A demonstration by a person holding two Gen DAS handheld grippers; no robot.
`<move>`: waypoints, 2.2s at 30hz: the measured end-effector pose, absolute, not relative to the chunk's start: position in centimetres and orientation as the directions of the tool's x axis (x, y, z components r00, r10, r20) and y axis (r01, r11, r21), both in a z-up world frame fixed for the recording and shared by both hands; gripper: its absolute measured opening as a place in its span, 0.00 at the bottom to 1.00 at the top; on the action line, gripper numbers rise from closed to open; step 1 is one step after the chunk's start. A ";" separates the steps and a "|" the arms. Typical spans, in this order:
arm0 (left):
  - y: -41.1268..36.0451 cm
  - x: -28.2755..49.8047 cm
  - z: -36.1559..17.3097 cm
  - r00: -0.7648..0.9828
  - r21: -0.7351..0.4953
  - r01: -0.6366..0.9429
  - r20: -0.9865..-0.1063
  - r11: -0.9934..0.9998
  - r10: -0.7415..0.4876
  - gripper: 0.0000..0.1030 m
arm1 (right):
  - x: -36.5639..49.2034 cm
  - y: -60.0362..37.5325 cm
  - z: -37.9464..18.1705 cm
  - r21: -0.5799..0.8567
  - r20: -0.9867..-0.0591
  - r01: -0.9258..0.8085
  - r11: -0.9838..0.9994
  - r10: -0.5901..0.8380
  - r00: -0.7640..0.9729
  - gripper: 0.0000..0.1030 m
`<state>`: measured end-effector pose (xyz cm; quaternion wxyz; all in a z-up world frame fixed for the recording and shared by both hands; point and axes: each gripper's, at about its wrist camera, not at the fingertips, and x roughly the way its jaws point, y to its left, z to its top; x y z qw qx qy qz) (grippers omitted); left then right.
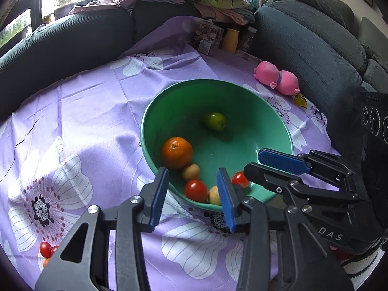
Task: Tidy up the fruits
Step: 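Lower the kiwi into the green bowl and open the right gripper, then move the right tool back toward the red tomatoes beside the small orange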
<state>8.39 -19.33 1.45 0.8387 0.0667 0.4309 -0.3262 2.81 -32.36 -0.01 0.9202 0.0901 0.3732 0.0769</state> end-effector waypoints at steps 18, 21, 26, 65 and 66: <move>-10.7 3.2 1.0 0.490 -0.220 0.429 -0.758 0.876 -0.431 0.74 | -1.2 -29.2 1.5 0.189 -0.670 -0.135 0.973 0.228 0.706 0.39; -8.6 2.4 0.5 0.488 -0.253 0.390 -0.759 0.886 -0.431 0.77 | -1.7 -28.1 1.4 0.165 -0.679 -0.154 0.974 0.226 0.699 0.42; -6.2 1.2 0.6 0.509 -0.277 0.339 -0.750 0.899 -0.423 0.79 | -2.4 -25.8 1.6 0.114 -0.687 -0.191 0.975 0.217 0.694 0.43; 2.2 2.0 -1.6 0.540 -0.273 0.224 -0.764 0.936 -0.352 0.83 | 0.8 -15.2 -0.9 0.031 -0.754 -0.378 0.925 0.270 0.599 0.46; 2.2 2.1 -1.7 0.538 -0.273 0.227 -0.765 0.935 -0.354 0.83 | 1.0 -15.1 -1.0 0.036 -0.756 -0.380 0.924 0.273 0.594 0.46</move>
